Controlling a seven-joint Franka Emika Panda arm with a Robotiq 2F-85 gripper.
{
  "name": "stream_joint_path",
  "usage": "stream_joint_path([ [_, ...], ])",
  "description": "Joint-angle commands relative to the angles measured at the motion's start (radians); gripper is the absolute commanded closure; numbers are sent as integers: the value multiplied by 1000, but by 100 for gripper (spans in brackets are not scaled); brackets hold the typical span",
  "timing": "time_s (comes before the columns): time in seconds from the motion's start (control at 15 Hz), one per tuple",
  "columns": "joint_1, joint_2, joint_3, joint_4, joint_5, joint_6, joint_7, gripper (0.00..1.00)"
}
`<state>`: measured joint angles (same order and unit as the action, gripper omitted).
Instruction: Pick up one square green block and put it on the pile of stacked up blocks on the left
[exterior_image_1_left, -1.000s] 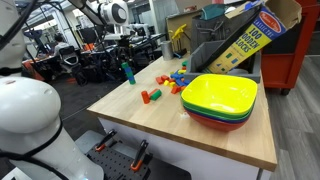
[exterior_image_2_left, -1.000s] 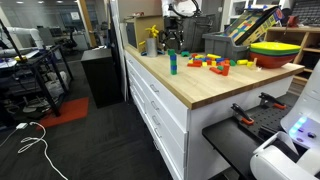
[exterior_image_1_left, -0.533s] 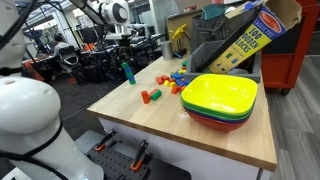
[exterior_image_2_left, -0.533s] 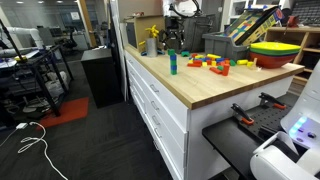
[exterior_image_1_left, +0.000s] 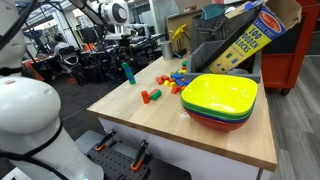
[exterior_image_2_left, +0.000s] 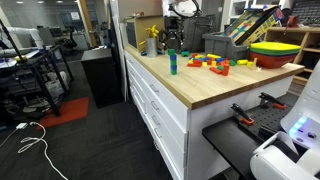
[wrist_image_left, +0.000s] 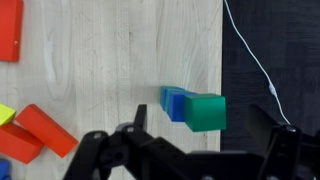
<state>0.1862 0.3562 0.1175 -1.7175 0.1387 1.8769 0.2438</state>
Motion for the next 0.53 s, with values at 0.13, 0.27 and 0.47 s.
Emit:
stream_joint_path([
  [0.13, 9, -4, -4, 0, -14, 6, 27, 0],
  [0.27, 11, -3, -4, -2, -18, 9, 29, 0],
  [0.47, 14, -3, -6, -6, -26, 12, 33, 0],
])
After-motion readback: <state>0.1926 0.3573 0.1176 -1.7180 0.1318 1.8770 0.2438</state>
